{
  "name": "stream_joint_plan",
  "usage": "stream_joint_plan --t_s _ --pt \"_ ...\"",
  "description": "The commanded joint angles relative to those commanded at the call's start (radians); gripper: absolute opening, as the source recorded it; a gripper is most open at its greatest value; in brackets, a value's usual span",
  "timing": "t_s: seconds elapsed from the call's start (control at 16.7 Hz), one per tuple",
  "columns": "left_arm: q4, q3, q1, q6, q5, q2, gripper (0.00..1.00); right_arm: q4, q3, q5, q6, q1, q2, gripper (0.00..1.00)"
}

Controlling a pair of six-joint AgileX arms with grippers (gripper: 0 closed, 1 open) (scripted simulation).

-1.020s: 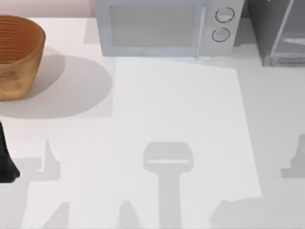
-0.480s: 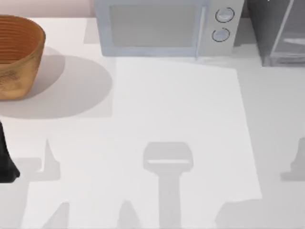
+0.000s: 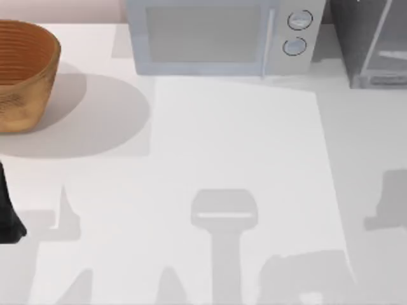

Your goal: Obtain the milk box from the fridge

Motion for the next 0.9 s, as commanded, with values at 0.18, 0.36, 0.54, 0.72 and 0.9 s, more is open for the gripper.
stream_joint_plan --t_s 0.18,0.36,0.54,0.72,0.9 --pt "0.0 0.0 0.0 0.0 0.0 0.0 1.0 0.2 0.038 -0.071 0.003 0.008 0.234 0.0" --pt "0.0 0.0 0.0 0.0 0.0 0.0 1.0 0.423 0.079 -0.149 0.005 0.017 0.495 0.0" --pt "0.0 0.0 0.0 0.0 0.0 0.0 1.0 0.652 0.122 -0.231 0.008 0.026 0.766 0.0" --pt "0.0 0.0 0.0 0.0 0.0 0.0 1.0 0.876 0.163 -0.311 0.009 0.036 1.031 0.0" --pt "0.0 0.0 0.0 0.0 0.0 0.0 1.0 1.087 0.202 -0.387 0.011 0.045 1.279 0.0"
